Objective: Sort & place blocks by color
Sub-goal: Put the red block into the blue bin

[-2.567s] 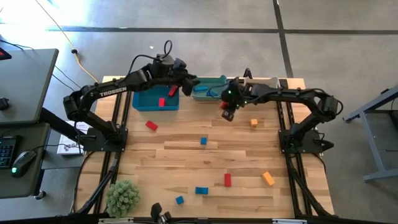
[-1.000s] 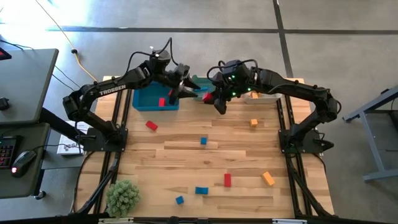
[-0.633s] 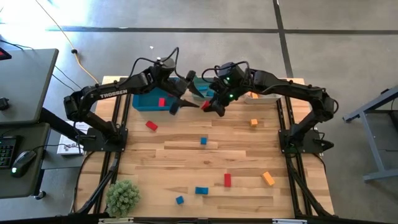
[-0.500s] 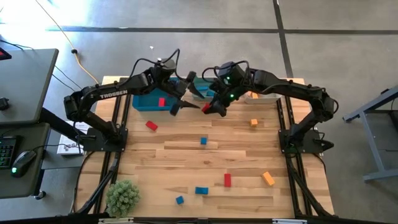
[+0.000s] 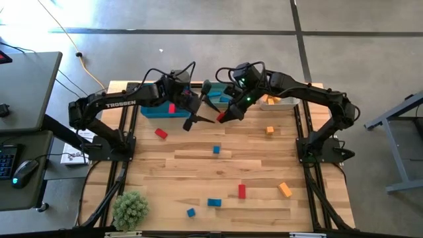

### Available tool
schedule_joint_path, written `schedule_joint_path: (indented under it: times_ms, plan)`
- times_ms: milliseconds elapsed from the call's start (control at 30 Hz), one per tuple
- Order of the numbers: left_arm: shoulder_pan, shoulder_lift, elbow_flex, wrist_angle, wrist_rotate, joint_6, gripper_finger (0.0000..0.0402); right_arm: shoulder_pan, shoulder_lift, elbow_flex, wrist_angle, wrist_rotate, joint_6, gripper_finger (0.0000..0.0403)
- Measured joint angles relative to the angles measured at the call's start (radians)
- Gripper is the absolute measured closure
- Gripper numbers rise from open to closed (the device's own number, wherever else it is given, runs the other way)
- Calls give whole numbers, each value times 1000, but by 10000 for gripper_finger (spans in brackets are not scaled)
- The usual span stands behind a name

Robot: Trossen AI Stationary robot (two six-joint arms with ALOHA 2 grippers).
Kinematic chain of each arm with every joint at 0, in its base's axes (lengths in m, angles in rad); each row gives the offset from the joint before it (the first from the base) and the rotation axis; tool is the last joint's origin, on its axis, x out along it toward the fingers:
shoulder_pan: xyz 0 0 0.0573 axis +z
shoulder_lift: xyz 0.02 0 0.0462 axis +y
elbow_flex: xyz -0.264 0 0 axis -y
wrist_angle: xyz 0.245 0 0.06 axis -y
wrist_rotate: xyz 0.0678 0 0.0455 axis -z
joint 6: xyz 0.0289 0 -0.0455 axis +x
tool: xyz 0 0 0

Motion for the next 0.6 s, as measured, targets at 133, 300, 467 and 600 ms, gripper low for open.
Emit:
schedule_joint_path:
  times_ms: [133, 300, 467, 600]
  plan:
    - [-21, 0, 0, 0, -63, 48, 206, -1, 0, 0, -9, -7, 24, 293]
    - [-40, 0, 0, 3, -72, 76, 206, 0, 5, 0, -15, -39, 44, 293]
    - [-51, 2, 0, 11, -83, 77, 206, 4, 26, 0, 3, -35, 51, 293]
    - [-53, 2, 0, 11, -80, 77, 206, 7, 40, 0, 27, -46, 70, 293]
